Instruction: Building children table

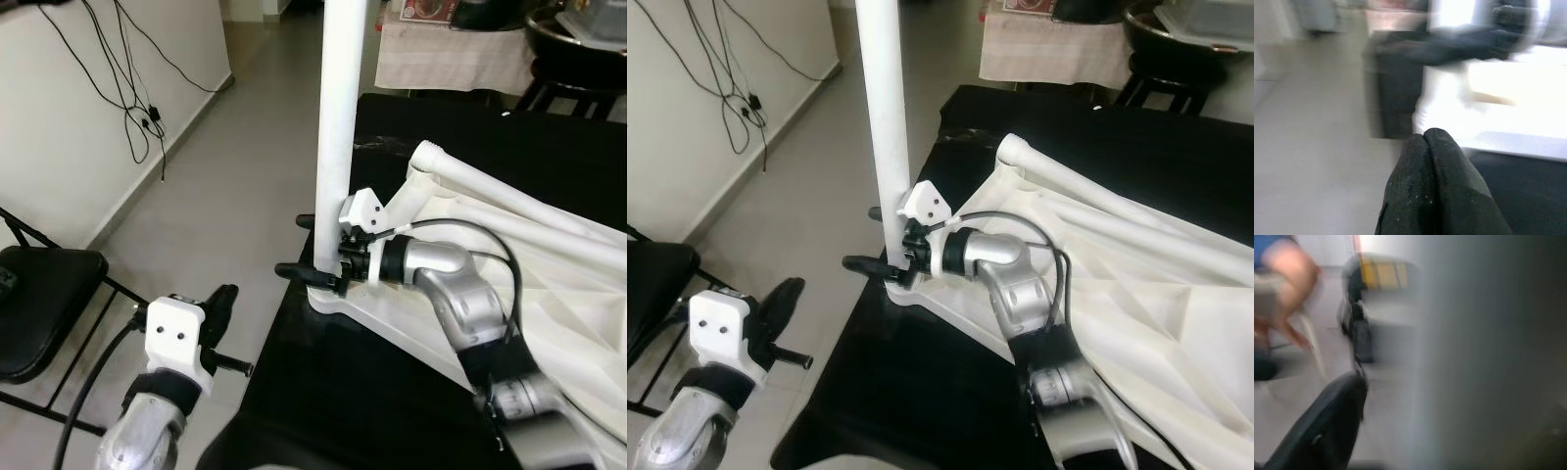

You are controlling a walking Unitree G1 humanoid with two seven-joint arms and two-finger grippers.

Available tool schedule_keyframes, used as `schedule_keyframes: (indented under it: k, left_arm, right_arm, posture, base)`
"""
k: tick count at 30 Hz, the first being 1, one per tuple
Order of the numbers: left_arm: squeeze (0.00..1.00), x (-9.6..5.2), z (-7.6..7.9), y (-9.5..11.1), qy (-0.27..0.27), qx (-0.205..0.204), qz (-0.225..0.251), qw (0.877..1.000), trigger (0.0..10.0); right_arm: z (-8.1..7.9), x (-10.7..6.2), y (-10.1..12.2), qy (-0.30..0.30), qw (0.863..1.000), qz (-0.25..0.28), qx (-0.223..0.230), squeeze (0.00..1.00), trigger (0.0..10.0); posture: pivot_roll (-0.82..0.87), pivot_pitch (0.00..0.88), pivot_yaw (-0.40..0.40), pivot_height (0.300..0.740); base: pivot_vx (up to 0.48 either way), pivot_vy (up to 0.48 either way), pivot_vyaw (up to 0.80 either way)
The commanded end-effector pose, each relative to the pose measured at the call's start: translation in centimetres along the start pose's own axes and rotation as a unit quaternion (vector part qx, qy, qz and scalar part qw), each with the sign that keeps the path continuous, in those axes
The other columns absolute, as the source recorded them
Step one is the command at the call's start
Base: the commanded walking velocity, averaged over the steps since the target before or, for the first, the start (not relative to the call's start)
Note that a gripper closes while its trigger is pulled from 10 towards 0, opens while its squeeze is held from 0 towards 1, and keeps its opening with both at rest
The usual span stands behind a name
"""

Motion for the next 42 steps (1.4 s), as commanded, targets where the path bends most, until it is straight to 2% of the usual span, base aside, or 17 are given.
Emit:
schedule_keyframes:
  k: [1,13,16,17,18,19,21,24,25,31,32,34,35,38,39,41,42]
  left_arm:
    - [0.0,-0.4,0.9,0.0,-0.029,-0.013,-0.004,0.999,10.0]
    - [0.0,-0.4,1.3,0.0,-0.049,-0.054,0.003,0.997,10.0]
    - [0.0,-0.3,1.0,0.0,-0.053,-0.059,0.005,0.997,10.0]
    - [0.0,-0.1,0.5,0.0,-0.041,-0.056,0.007,0.998,10.0]
    - [0.0,-0.1,0.5,0.0,-0.041,-0.056,0.007,0.998,10.0]
    - [0.0,0.2,-0.2,-0.2,-0.029,-0.046,0.001,0.999,10.0]
    - [0.0,0.5,-1.4,-0.6,-0.004,-0.029,-0.013,0.999,10.0]
    - [0.0,0.6,-1.8,-0.8,0.001,-0.023,-0.021,1.0,10.0]
    - [0.0,0.7,-1.9,-1.0,0.003,-0.021,-0.025,0.999,10.0]
    - [0.0,1.2,-2.4,-1.5,-0.002,-0.029,-0.031,0.999,10.0]
    - [0.0,1.2,-2.5,-1.5,-0.001,-0.03,-0.03,0.999,10.0]
    - [0.0,1.2,-2.5,-1.5,0.0,-0.031,-0.03,0.999,10.0]
    - [0.0,1.3,-2.5,-1.6,0.004,-0.035,-0.028,0.999,10.0]
    - [0.0,1.4,-2.5,-1.6,0.004,-0.038,-0.028,0.999,10.0]
    - [0.0,1.5,-2.3,-1.6,-0.001,-0.042,-0.028,0.999,10.0]
    - [0.0,1.5,-2.1,-1.7,-0.006,-0.045,-0.029,0.999,10.0]
    - [0.0,1.6,-1.7,-1.7,-0.014,-0.05,-0.029,0.998,10.0]
  right_arm:
    - [-0.8,1.0,-1.0,0.027,1.0,-0.013,0.011,0.0,0.0]
    - [0.1,-1.8,-2.1,0.018,0.998,-0.022,0.053,0.0,0.0]
    - [0.3,-2.9,-2.9,-0.001,0.998,-0.022,0.064,0.0,0.0]
    - [-0.1,-3.1,-3.6,-0.057,0.995,-0.021,0.082,0.0,0.0]
    - [-0.1,-3.1,-3.6,-0.057,0.995,-0.021,0.082,0.0,0.0]
    - [0.5,-3.6,-4.5,-0.226,0.969,-0.028,0.092,0.0,0.0]
    - [-2.4,-5.9,-6.2,-0.415,0.902,-0.077,0.095,0.0,0.0]
    - [-3.9,-5.9,-6.4,-0.437,0.89,-0.088,0.094,0.0,0.0]
    - [-4.8,-4.8,-6.2,-0.396,0.91,-0.1,0.073,0.0,0.0]
    - [-1.6,-4.7,-6.8,-0.414,0.9,-0.094,0.096,0.0,0.0]
    - [-1.8,-3.6,-6.4,-0.377,0.918,-0.086,0.095,0.0,10.0]
    - [-1.9,-2.9,-6.1,-0.352,0.928,-0.08,0.093,0.0,10.0]
    - [-3.0,-0.6,-4.1,-0.227,0.969,-0.023,0.097,1.0,10.0]
    - [-3.5,-0.1,-3.3,-0.19,0.977,-0.006,0.096,1.0,10.0]
    - [-4.0,0.3,-2.5,-0.125,0.989,0.0,0.076,1.0,10.0]
    - [-4.4,0.3,-2.4,-0.073,0.995,-0.01,0.066,1.0,10.0]
    - [-4.8,0.5,-3.5,0.011,0.998,-0.049,0.028,0.0,10.0]
  posture:
    - [0.0,0.168,-0.041,0.74]
    - [-0.03,0.2,-0.031,0.74]
    - [-0.04,0.199,-0.03,0.74]
    - [-0.06,0.199,-0.026,0.74]
    - [-0.06,0.199,-0.026,0.74]
    - [-0.06,0.197,-0.017,0.74]
    - [-0.07,0.195,-0.006,0.74]
    - [-0.08,0.183,0.014,0.74]
    - [-0.08,0.183,0.014,0.74]
    - [-0.06,0.125,0.011,0.74]
    - [-0.06,0.125,0.012,0.74]
    - [-0.06,0.125,0.012,0.74]
    - [-0.05,0.105,0.022,0.74]
    - [-0.05,0.105,0.022,0.74]
    - [-0.04,0.099,0.022,0.74]
    - [-0.04,0.1,0.021,0.74]
    - [-0.03,0.099,0.021,0.74]
  base:
    - [0.0,0.0,0.0]
    - [0.0,0.0,0.0]
    - [0.0,0.0,0.0]
    - [0.0,0.0,0.0]
    - [0.0,0.0,0.0]
    - [0.0,0.0,0.0]
    - [0.0,0.0,0.0]
    - [0.0,0.0,0.0]
    - [0.0,0.0,0.0]
    - [0.0,0.0,0.0]
    - [0.0,0.0,0.0]
    - [0.0,0.0,0.0]
    - [0.0,0.0,0.0]
    - [0.0,0.0,0.0]
    - [0.0,0.0,0.0]
    - [0.0,0.0,0.0]
    - [0.0,0.0,0.0]
Point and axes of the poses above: a point about 5 cm out from each wrist's last joint towards the gripper, its own x axis pointing out of the wrist towards the gripper, its own y axis along the axis of the wrist's last joint, z = x × y, the point moved 3 cm from there along x, pointing out of the wrist towards the gripper, and after that the axes turned 1 degree about x, right-handed, at the moved point
